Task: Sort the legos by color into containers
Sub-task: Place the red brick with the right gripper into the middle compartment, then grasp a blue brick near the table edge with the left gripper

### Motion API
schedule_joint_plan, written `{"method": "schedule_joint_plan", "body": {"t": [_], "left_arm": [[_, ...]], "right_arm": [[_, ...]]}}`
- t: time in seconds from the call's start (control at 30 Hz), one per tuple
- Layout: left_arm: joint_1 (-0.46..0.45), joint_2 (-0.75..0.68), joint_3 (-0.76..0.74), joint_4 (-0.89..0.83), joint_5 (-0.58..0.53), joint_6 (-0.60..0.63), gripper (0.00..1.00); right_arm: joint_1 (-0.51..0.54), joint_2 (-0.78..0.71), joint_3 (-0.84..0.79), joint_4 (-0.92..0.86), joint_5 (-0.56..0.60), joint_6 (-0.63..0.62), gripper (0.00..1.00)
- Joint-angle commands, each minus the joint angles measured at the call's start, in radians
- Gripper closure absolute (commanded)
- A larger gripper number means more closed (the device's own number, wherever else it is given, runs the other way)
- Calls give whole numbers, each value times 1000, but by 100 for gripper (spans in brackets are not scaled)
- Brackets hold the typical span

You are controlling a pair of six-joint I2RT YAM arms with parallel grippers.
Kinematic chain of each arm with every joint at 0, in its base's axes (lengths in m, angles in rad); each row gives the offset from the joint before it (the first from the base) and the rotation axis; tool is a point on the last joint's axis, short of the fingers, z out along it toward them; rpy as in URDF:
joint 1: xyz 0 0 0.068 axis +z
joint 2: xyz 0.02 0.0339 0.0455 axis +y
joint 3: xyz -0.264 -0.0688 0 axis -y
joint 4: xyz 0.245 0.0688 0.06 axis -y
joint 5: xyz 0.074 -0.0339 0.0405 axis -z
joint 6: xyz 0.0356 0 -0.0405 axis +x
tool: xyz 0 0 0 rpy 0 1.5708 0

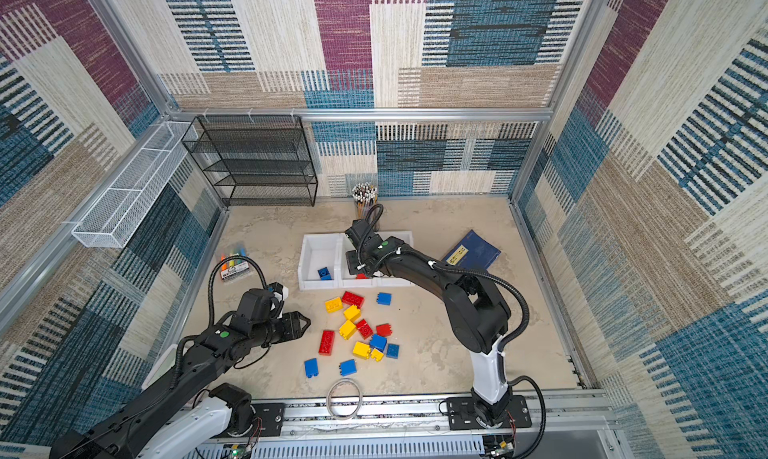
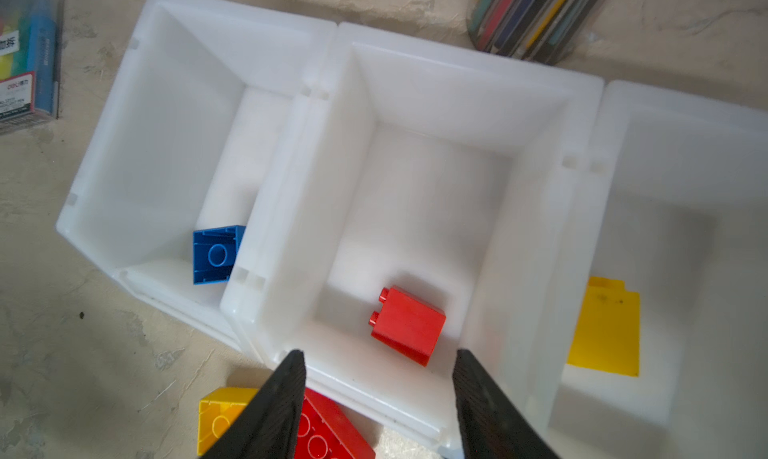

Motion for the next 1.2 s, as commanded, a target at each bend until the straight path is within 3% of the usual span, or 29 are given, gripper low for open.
{"method": "schedule_joint_plan", "body": {"t": [0.0,0.23,0.47,0.77,1.17], "left_arm": [[-25,1,8,-20,-19,-11,43],[-140,1,28,-165,-110,-65,42],[-240,-21,27,-292,-117,-175,39],[-387,16,21,-329,-105,-282,38],[-456,155,34,-279,-138,-313,39]], "right_arm": [[3,-65,-60,47,-14,47,40],[1,-207,-252,81,-19,145,41],[3,-280,-354,104,1,201,41],[3,-344,-410,125,14,222,41],[3,-446,-488,117,34,253,41]]}}
